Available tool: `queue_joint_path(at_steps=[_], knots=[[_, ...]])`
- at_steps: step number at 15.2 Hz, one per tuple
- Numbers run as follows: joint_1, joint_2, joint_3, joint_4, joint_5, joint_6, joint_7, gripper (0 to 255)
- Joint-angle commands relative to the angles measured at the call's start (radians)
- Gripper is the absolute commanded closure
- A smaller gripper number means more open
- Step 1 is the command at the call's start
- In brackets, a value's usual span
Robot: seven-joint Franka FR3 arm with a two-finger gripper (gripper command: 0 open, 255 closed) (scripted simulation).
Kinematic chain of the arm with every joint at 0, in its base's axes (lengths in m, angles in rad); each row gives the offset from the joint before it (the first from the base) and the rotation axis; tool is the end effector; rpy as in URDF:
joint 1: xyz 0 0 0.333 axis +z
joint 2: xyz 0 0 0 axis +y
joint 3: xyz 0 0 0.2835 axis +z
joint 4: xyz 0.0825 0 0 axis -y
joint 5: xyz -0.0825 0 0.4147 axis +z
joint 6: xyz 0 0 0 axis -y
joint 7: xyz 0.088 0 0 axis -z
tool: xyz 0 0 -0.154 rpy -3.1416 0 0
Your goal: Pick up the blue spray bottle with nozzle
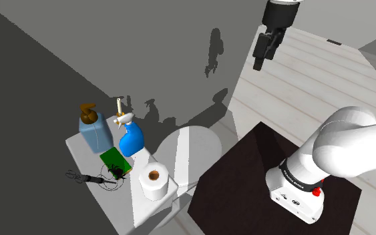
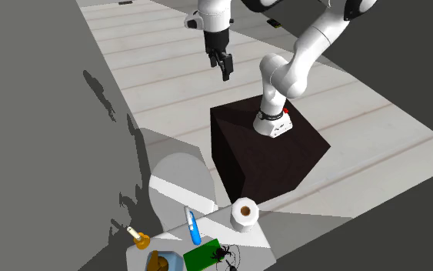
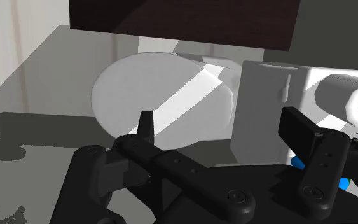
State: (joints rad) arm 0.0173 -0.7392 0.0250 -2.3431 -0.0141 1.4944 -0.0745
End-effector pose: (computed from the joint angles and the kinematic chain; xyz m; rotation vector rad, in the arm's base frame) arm 0.3576 0.0134 0.5041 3.1035 0.1694 -0.1715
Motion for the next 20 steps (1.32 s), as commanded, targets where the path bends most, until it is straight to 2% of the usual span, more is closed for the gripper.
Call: queue_joint_path(at_steps=[1, 10, 20], knots=[[0.0, 0.0, 0.0, 0.0, 0.0, 0.0, 0.0, 0], [0.08, 0.358, 0.065, 0.165, -0.05, 0.14, -0.131, 0], [0.159, 0.732, 0.159, 0.41, -0.15, 0.204, -0.237, 0]])
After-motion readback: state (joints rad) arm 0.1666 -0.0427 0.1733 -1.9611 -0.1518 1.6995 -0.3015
